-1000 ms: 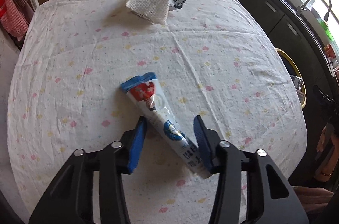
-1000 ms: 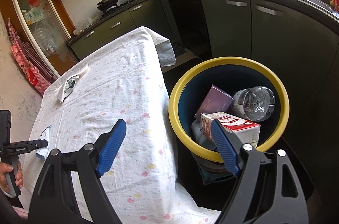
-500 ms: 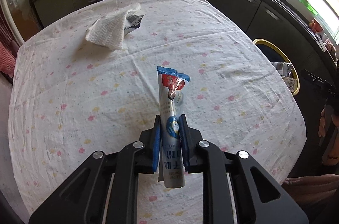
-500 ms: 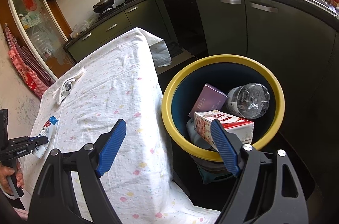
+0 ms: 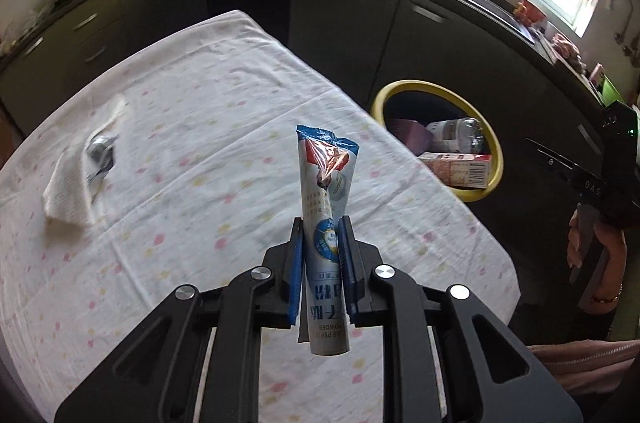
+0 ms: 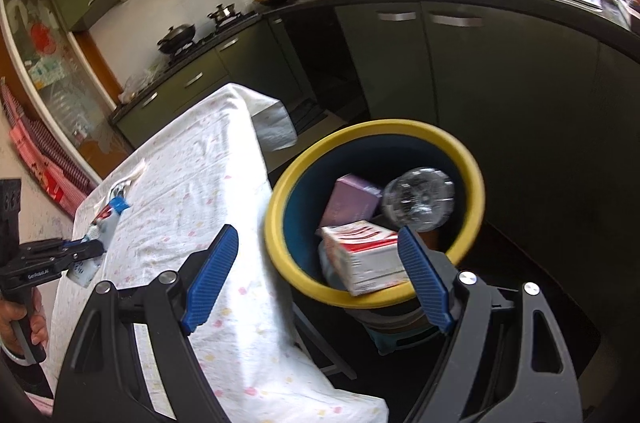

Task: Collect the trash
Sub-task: 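Carry the toothpaste tube over the bin and open the left tool, then move the right tool to the white tissue and grasp it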

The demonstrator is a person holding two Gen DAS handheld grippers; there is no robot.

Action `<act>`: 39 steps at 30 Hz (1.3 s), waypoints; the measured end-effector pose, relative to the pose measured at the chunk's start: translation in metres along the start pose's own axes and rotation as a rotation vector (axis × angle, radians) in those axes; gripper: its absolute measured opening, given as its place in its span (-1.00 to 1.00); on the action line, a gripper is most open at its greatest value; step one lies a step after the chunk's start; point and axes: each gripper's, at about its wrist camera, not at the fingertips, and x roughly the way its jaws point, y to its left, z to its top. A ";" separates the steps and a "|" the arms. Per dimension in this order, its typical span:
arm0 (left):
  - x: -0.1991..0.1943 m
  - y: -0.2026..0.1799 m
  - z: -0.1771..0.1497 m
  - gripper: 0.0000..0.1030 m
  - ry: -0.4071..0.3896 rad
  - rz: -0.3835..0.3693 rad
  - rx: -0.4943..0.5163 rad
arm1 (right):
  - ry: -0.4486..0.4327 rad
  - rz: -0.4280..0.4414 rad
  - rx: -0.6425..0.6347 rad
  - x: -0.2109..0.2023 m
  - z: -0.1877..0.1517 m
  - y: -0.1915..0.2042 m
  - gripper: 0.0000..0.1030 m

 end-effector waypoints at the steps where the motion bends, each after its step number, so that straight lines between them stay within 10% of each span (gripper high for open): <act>1: 0.007 -0.012 0.010 -0.66 0.006 -0.018 0.029 | -0.006 -0.005 0.009 -0.003 0.000 -0.006 0.50; 15: 0.148 -0.136 0.120 -0.61 0.137 -0.173 0.203 | -0.028 -0.078 0.157 -0.019 -0.003 -0.088 0.51; 19: 0.164 -0.144 0.127 -0.10 0.137 -0.173 0.187 | -0.023 -0.083 0.165 -0.017 -0.006 -0.093 0.53; 28: 0.093 -0.101 0.098 0.32 0.001 -0.182 0.105 | 0.003 -0.070 0.112 -0.005 -0.003 -0.069 0.53; 39: -0.017 0.031 -0.010 0.61 -0.133 -0.065 -0.107 | 0.083 -0.034 -0.054 0.025 0.002 0.014 0.53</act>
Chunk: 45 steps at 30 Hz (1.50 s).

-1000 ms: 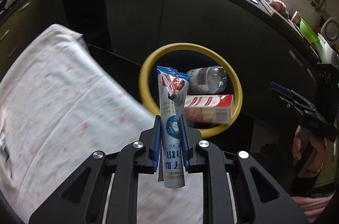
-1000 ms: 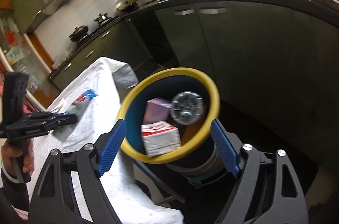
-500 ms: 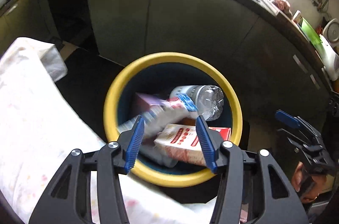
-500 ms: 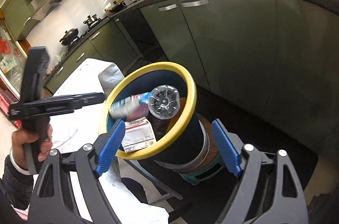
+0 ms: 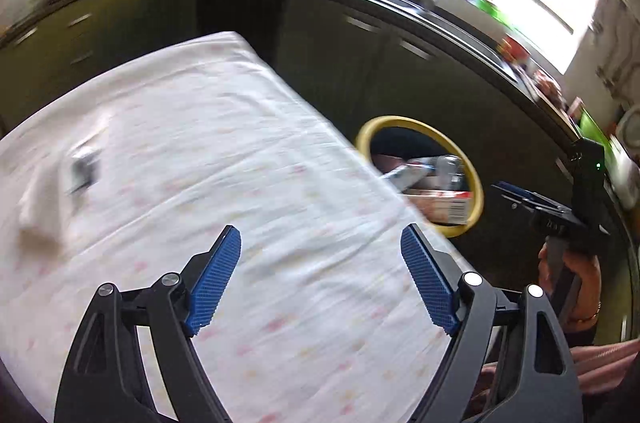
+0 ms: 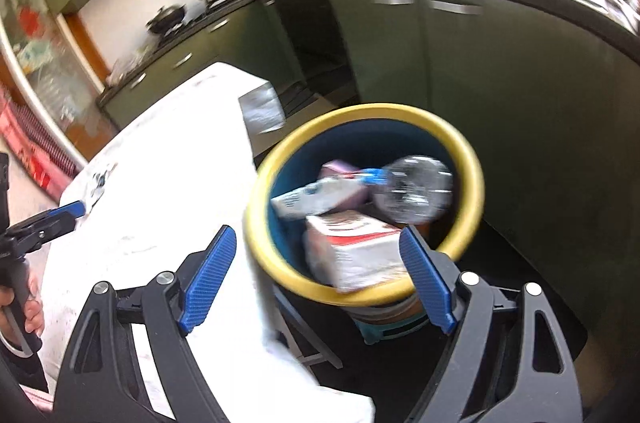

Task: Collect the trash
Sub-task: 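Move the right tool to the white tissue and grasp it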

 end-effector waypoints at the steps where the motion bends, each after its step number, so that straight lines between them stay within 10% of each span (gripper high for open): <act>1: -0.015 0.019 -0.010 0.65 -0.023 0.040 -0.035 | 0.011 0.008 -0.022 0.004 0.002 0.012 0.53; 10: -0.091 0.144 -0.084 0.74 -0.119 0.274 -0.244 | 0.076 0.142 -0.277 0.041 0.022 0.156 0.53; 20: -0.116 0.180 -0.146 0.75 -0.195 0.264 -0.417 | 0.206 0.342 -0.469 0.111 0.018 0.328 0.40; 26: -0.114 0.177 -0.152 0.75 -0.220 0.229 -0.416 | 0.246 0.322 -0.482 0.148 0.016 0.364 0.02; 45: -0.098 0.182 -0.152 0.76 -0.194 0.146 -0.443 | 0.345 0.197 -0.823 0.238 0.066 0.428 -0.01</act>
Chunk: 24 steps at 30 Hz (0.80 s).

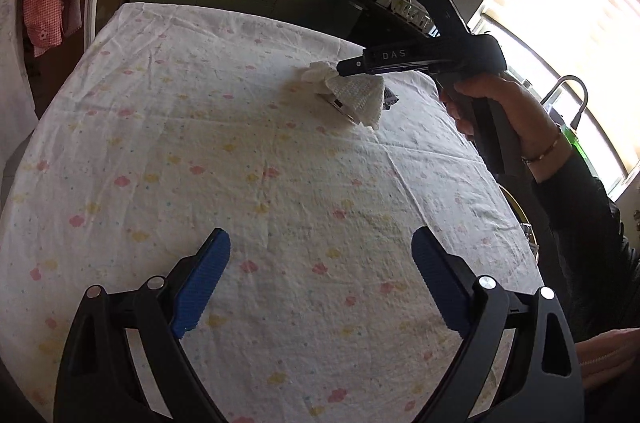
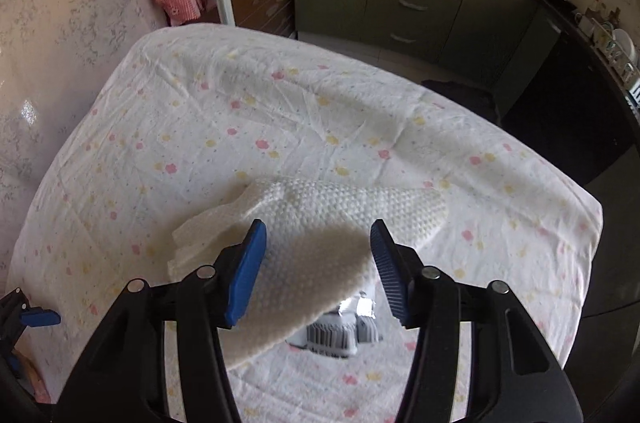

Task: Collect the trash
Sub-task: 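Move the right tool to the white tissue and grasp it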

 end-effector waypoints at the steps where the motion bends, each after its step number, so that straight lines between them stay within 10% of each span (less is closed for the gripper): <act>1: 0.001 0.000 0.000 0.77 0.001 0.001 -0.001 | 0.011 0.001 -0.003 0.004 0.002 0.001 -0.06; 9: 0.002 -0.001 -0.001 0.80 0.005 -0.003 0.000 | 0.076 0.058 -0.020 0.022 0.015 0.008 -0.97; 17: 0.002 0.000 0.000 0.82 0.007 -0.006 0.001 | -0.011 0.076 0.025 -0.012 0.026 0.006 -1.00; 18: 0.003 -0.001 0.000 0.82 0.008 -0.004 0.003 | -0.019 0.067 0.044 -0.014 0.028 0.004 -0.97; 21: 0.003 -0.001 -0.001 0.83 0.008 -0.004 0.003 | -0.014 0.014 0.050 -0.008 0.029 0.000 0.41; 24: 0.002 0.000 0.000 0.83 0.006 -0.009 -0.001 | 0.016 -0.018 0.041 0.003 0.026 -0.004 0.54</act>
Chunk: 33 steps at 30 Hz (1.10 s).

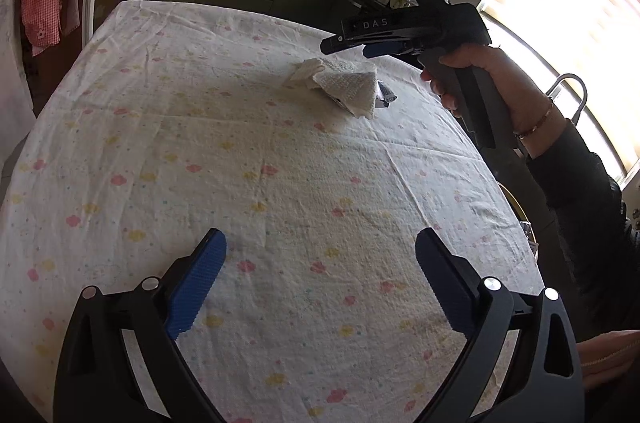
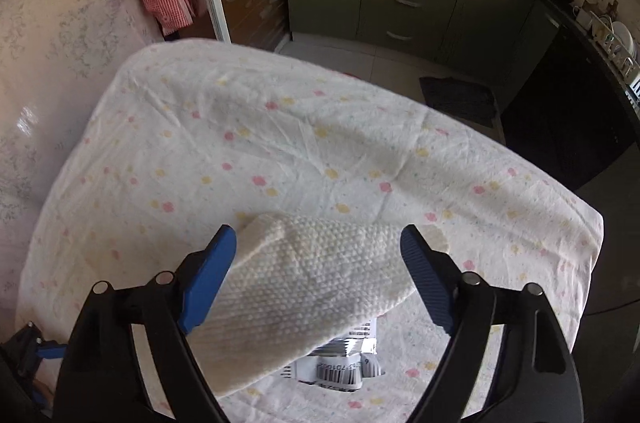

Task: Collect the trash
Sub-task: 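Move the right tool to the white tissue and grasp it, then carry the tissue over the bin and open the right tool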

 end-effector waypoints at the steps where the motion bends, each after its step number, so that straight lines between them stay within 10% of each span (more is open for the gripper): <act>1: 0.000 0.000 0.000 0.83 0.001 0.000 0.001 | 0.008 0.000 0.002 0.003 -0.001 -0.001 0.55; 9: 0.001 0.001 0.001 0.85 0.003 -0.002 0.003 | 0.138 -0.002 -0.015 0.030 -0.004 0.003 0.48; 11: 0.001 0.001 0.001 0.85 0.003 -0.001 0.004 | 0.138 0.026 -0.001 0.030 -0.004 0.002 0.23; 14: 0.001 0.001 0.001 0.85 0.003 0.000 0.004 | 0.136 0.064 -0.003 0.025 -0.003 0.008 -0.85; 15: 0.001 0.001 0.001 0.85 0.004 0.000 0.004 | 0.134 0.063 0.000 0.022 -0.003 0.012 -0.91; 33: 0.002 0.002 0.002 0.86 0.005 -0.002 0.006 | -0.187 0.226 0.034 -0.140 -0.017 0.006 -0.91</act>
